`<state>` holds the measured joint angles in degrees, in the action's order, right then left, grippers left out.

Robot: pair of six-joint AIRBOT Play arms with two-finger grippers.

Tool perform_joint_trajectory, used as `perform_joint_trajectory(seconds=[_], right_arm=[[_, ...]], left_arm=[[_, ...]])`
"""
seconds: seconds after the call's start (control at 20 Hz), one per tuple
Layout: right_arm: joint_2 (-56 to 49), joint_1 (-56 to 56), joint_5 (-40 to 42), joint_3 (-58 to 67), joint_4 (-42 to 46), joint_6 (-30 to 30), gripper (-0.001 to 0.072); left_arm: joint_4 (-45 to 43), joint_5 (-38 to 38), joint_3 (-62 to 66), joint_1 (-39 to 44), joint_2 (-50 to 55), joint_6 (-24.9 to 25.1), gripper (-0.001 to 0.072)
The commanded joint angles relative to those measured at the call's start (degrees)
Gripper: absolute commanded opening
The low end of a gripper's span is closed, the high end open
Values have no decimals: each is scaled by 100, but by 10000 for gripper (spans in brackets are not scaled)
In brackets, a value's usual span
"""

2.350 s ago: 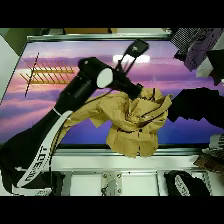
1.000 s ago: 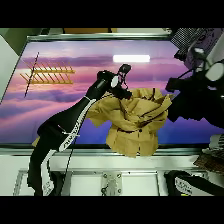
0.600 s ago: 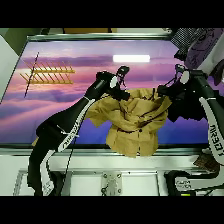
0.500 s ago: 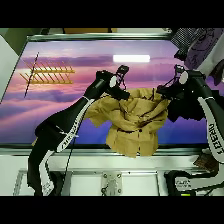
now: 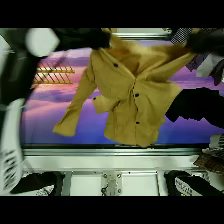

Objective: Fold the clothes and pants, and hang the long-sleeved shirts on hangers.

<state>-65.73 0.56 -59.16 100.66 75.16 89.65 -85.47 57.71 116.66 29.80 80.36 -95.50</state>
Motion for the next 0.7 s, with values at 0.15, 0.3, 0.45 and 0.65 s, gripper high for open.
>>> perform_joint_trajectory(seconds=[0.15,0.3,0.45,0.65], right_arm=[[2234,4,977,577,-1370,-199,13],[2625,7,1027,577,-1700,-179,13],[2599,7,876,568,-1755,125,13],[1963,7,-302,557,-1733,260,13]], left_arm=[[-2,-2131,-1207,739,-3073,-55,14],[-37,-2236,-1187,1338,-3458,-52,14],[-105,-2100,-817,1515,-3228,-42,14],[-654,-949,-55,955,-2240,-417,14]])
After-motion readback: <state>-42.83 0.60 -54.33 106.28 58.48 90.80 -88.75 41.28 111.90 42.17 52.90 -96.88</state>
